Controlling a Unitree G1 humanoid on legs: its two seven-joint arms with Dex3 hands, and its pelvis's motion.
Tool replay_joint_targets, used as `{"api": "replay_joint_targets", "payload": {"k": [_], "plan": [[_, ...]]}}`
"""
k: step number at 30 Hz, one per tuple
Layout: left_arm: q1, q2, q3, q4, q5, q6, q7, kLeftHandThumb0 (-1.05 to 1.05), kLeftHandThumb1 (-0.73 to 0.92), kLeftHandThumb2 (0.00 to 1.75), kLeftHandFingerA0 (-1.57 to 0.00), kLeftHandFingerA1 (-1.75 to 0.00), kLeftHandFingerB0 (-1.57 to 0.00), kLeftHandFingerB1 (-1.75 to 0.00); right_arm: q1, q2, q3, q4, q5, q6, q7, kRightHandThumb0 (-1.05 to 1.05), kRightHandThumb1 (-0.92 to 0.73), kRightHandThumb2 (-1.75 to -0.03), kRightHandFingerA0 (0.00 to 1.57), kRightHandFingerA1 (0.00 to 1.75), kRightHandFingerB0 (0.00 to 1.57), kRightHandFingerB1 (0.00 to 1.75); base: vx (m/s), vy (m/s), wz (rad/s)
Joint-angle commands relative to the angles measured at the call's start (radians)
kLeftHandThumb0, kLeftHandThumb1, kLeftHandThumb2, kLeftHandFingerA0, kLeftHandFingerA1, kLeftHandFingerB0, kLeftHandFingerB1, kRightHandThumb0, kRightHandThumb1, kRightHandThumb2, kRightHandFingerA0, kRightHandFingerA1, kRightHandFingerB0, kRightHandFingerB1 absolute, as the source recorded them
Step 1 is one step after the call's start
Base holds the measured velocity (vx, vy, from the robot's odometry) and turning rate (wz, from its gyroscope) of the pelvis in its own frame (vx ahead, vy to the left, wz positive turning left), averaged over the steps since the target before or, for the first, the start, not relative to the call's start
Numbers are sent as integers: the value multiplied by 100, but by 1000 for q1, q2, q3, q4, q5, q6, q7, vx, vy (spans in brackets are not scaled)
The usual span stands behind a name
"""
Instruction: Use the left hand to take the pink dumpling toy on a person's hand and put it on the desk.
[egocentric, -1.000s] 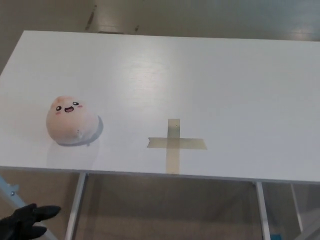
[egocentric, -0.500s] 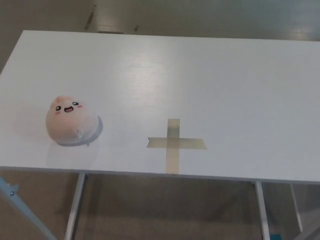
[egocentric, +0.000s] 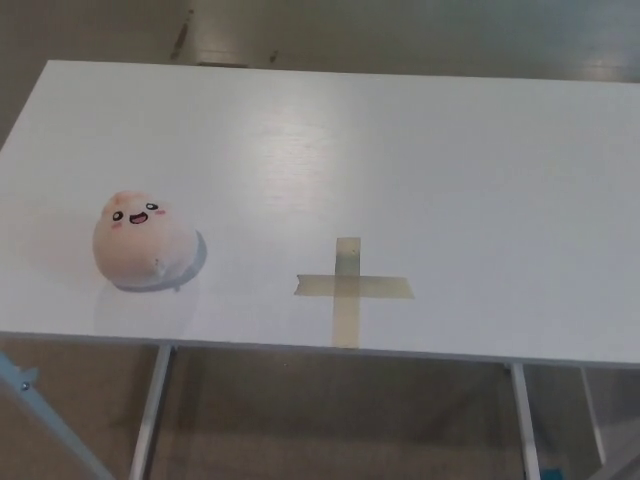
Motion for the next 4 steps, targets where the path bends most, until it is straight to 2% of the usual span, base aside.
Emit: {"api": "replay_joint_targets", "payload": {"k": [1, 4], "plan": [[-9, 7, -8, 44, -20, -21, 78, -70, 72, 97, -30, -48, -19, -42, 21, 3, 12, 4, -26, -13, -22, -27, -71, -61, 69, 46, 55, 42, 0, 0, 0], [-11, 9, -9, 49, -26, -21, 74, -70, 72, 97, -30, -48, -19, -42, 22, 3, 15, 5, -28, -13, -22, -27, -71, -61, 69, 46, 55, 42, 0, 0, 0]]}}
